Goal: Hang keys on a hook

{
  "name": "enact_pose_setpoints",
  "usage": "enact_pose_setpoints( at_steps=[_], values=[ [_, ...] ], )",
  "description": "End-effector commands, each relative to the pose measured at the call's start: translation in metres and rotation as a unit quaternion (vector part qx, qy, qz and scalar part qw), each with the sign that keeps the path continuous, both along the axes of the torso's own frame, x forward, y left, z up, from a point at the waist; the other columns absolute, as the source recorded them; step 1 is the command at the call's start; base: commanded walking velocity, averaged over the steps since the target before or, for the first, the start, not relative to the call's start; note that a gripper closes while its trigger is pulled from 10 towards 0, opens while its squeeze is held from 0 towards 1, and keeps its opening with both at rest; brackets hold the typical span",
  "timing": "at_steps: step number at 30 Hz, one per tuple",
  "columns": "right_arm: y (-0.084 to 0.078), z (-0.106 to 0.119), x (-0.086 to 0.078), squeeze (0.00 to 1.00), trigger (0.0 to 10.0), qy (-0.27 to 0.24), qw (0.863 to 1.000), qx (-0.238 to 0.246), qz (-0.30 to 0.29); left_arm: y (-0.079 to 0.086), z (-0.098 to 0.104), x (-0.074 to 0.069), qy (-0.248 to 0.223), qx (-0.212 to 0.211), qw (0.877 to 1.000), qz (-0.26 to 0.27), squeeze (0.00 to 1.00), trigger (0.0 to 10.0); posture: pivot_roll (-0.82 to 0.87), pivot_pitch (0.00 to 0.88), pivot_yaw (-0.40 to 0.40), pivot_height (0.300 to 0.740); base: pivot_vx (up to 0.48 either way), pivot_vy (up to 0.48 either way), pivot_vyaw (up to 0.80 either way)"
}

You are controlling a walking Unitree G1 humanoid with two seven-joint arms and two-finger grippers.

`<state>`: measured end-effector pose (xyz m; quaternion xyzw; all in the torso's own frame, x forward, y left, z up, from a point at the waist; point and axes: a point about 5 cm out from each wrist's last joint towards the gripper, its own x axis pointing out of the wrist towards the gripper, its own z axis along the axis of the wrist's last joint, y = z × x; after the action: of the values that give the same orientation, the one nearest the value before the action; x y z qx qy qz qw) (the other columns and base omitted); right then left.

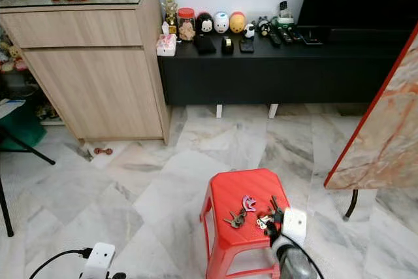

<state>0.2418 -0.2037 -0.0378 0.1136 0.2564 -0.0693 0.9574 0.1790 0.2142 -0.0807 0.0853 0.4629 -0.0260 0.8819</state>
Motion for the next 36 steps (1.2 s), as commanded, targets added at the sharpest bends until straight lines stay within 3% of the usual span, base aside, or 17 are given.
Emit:
enact_pose_setpoints(
  at_steps=[1, 6, 16, 21, 26, 33, 36],
  values=[
    [-0.003, 0.012, 0.01, 0.0, 10.0, -0.047, 0.999, -0.003, -0.008, 0.002, -0.001, -0.003, 0.0, 0.001, 1.0, 0.009, 0.0, 10.0, 0.05, 0.0, -0.066, 0.74, 0.0, 0.0, 0.0],
    [0.009, 0.031, 0.019, 0.0, 10.0, -0.128, 0.988, -0.058, 0.066, 0.0, -0.003, -0.007, 0.007, 0.004, 1.0, 0.0, 0.0, 10.0, 0.06, 0.0, -0.077, 0.74, 0.0, 0.0, 0.0],
    [0.013, 0.05, 0.008, 0.0, 10.0, -0.206, 0.974, -0.079, 0.044, 0.0, -0.003, -0.008, 0.003, 0.004, 1.0, -0.006, 0.0, 10.0, 0.06, 0.0, -0.072, 0.74, 0.0, 0.0, 0.0],
    [0.022, 0.056, -0.006, 0.0, 10.0, -0.224, 0.963, -0.118, 0.089, 0.001, -0.003, -0.009, 0.002, 0.009, 0.999, -0.035, 0.0, 10.0, 0.05, 0.0, -0.078, 0.74, 0.0, 0.0, 0.0],
    [0.017, 0.062, -0.013, 0.0, 10.0, -0.231, 0.962, -0.12, 0.08, 0.005, -0.003, -0.013, 0.004, 0.012, 0.999, -0.046, 0.0, 10.0, 0.06, 0.0, -0.083, 0.74, 0.0, 0.0, 0.0],
    [0.004, 0.06, -0.02, 0.0, 10.0, -0.21, 0.97, -0.116, 0.041, 0.006, -0.004, -0.017, 0.007, 0.009, 0.999, -0.046, 0.0, 10.0, 0.04, 0.0, -0.084, 0.74, 0.0, 0.0, 0.0],
    [0.008, 0.055, -0.024, 0.0, 10.0, -0.185, 0.976, -0.103, 0.044, 0.004, -0.005, -0.017, 0.007, 0.007, 0.999, -0.043, 0.0, 10.0, 0.04, 0.0, -0.084, 0.74, 0.0, 0.0, 0.0]
  ],
)
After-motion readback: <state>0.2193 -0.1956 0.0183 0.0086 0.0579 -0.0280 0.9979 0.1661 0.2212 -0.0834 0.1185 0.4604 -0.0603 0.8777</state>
